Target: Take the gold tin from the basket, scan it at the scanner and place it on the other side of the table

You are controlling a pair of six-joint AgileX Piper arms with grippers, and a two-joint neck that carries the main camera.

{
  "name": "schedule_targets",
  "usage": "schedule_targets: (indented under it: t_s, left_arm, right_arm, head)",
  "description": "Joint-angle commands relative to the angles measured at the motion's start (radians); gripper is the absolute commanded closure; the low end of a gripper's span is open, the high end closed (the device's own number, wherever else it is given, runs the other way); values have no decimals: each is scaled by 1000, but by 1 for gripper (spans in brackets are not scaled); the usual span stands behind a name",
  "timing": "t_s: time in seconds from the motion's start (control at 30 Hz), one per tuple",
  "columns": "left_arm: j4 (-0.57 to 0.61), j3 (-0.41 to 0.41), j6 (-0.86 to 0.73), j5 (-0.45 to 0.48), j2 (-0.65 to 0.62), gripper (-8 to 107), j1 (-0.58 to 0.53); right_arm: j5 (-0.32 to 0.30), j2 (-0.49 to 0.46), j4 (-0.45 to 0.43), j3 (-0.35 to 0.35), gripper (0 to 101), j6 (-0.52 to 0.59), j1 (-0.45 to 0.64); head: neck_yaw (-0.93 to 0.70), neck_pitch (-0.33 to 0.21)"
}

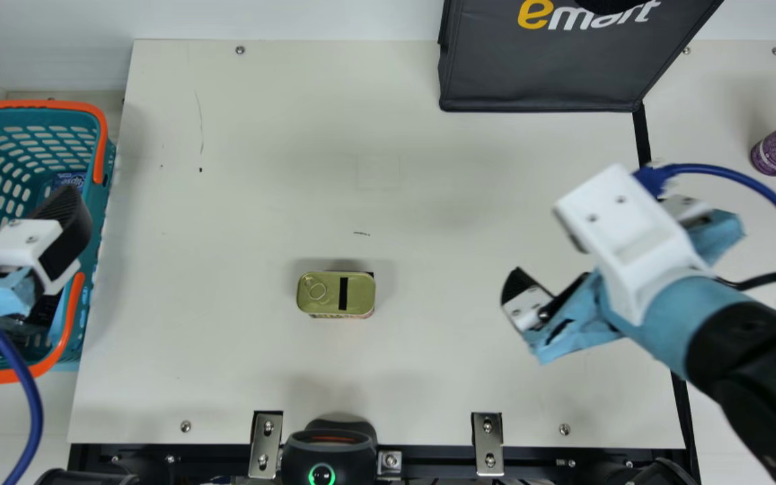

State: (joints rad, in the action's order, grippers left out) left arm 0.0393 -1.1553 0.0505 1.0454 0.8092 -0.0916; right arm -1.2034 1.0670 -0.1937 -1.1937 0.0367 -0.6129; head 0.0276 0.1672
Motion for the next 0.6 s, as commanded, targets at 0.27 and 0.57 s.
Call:
schedule_targets:
  t_s: [0.27, 0.57]
  left_arm:
    - [0, 0, 0, 0, 0, 9, 0]
    - [0, 0, 0, 0, 0, 9, 0]
  right_arm:
    - [55, 169, 9, -36, 6, -37, -263]
    - [119, 291, 73, -67, 6, 63, -313]
  head:
    - [0, -29]
    - [0, -29]
